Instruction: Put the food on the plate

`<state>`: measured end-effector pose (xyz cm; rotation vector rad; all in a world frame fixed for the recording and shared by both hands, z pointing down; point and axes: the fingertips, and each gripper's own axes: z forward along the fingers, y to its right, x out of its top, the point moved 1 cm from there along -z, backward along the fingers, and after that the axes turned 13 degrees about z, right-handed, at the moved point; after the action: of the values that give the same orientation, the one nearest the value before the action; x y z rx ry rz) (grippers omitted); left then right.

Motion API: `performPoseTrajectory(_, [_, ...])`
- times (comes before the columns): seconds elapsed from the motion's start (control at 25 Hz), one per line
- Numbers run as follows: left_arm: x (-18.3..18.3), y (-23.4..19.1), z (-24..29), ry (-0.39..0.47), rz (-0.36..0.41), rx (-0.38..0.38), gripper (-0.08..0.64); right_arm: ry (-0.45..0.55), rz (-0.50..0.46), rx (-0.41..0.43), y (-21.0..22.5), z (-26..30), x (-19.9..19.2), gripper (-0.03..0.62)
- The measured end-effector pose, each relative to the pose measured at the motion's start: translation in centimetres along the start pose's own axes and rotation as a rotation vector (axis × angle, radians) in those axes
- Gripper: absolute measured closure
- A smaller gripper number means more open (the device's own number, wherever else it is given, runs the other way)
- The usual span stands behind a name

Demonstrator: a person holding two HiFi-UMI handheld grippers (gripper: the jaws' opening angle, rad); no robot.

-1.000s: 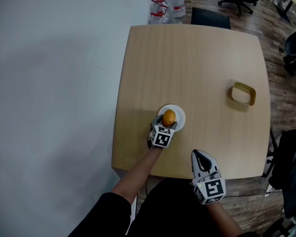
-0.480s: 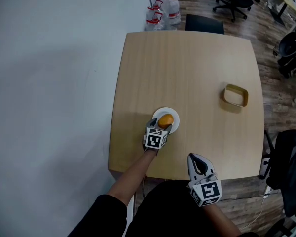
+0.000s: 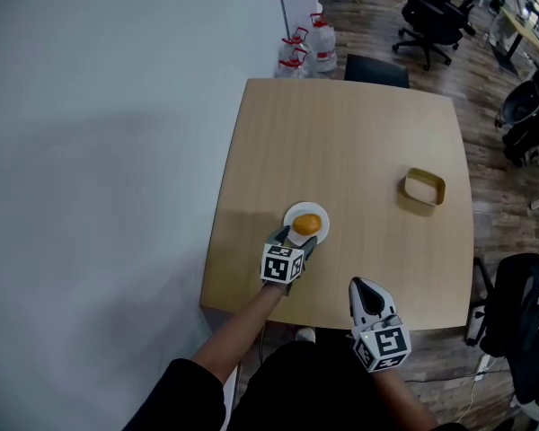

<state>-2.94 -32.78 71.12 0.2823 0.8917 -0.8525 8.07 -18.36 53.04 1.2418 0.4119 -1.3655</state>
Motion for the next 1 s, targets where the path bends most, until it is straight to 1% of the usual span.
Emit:
performPoseTrajectory(0.2, [1.6,2.1,-5.0,0.095,-0.021,0.004,0.229,0.029,-0.020,0.007,-1.6,-2.1,0.3,0.534])
performPoseTrajectory(0.4, [1.9,4.3,-10.9,0.192,-0.046,0.013,0.230,0.065,-0.016,0.014,-3.8,-4.4,0.0,0.532])
performPoseTrajectory(0.48, [2.7,5.6,-13.3,0.240,-0.053,0.010,0.230,0.077,-0.030,-0.016,-4.2,-5.1,0.1,0.533])
performPoseTrajectory(0.56, [3.7,7.2,-15.9,0.294,-0.040,0.011,0.230,0.086,-0.041,-0.044,-4.4,-5.8,0.0,0.532])
performPoseTrajectory(0.68, [5.3,10.2,-19.8,0.378,-0.050,-0.004,0.230,0.103,-0.045,-0.057,-4.8,-7.2,-0.1,0.532])
performPoseTrajectory(0.76, [6.3,11.9,-22.3,0.433,-0.058,0.003,0.230,0.116,-0.044,-0.068,-4.9,-8.2,0.0,0.532])
performPoseTrajectory(0.84, [6.9,13.0,-24.8,0.489,-0.063,0.015,0.230,0.132,-0.038,-0.076,-5.2,-9.2,0.3,0.532])
performPoseTrajectory(0.92, [7.2,13.8,-26.8,0.536,-0.065,0.012,0.230,0.148,-0.038,-0.088,-5.4,-10.0,0.6,0.532])
performPoseTrajectory(1.0, [6.8,14.2,-28.4,0.562,-0.046,0.020,0.237,0.162,-0.044,-0.111,-5.5,-10.7,0.6,0.532])
